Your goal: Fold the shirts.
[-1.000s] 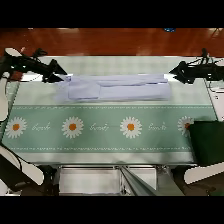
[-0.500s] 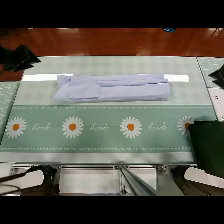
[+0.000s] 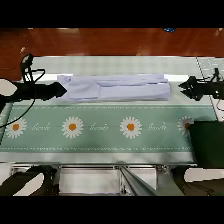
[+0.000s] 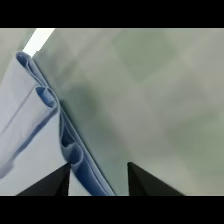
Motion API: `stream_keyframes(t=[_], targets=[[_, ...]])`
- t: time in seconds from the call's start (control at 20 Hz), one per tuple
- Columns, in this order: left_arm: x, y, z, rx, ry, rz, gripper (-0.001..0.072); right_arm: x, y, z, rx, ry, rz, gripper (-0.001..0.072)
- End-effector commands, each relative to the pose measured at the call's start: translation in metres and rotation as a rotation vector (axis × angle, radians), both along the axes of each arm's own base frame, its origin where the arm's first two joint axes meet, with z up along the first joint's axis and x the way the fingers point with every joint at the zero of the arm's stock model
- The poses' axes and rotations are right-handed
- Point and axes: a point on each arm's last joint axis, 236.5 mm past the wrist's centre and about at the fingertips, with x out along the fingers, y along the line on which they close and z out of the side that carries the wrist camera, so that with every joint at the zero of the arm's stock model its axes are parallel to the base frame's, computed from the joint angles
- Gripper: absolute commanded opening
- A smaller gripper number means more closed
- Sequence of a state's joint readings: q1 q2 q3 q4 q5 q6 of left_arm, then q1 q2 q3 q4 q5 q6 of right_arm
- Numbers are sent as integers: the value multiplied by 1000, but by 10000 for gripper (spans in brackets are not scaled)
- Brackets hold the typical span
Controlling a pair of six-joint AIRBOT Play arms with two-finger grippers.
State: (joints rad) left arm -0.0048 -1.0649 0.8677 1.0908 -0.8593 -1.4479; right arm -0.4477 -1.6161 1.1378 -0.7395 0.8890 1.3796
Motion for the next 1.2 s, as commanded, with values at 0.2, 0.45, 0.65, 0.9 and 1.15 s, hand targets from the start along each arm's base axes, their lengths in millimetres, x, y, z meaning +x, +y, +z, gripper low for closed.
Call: stream_keyframes(t=[0.2, 0.45, 0.65, 0.9, 1.15], targets=[[-5, -8, -10, -18, 18, -1, 509, 49, 65, -29, 201, 54, 85, 414], [-5, -10, -9, -35, 17, 4, 509, 59, 91, -39, 208, 71, 121, 402], [-5, -10, -9, -35, 17, 4, 508, 74, 108, -16, 159, -13, 226, 21], [-6, -12, -9, -36, 20, -2, 435, 51, 84, 38, -49, -27, 331, 21], [-16, -61, 0, -83, -7, -149, 16, -18, 52, 114, -344, -4, 426, 21]])
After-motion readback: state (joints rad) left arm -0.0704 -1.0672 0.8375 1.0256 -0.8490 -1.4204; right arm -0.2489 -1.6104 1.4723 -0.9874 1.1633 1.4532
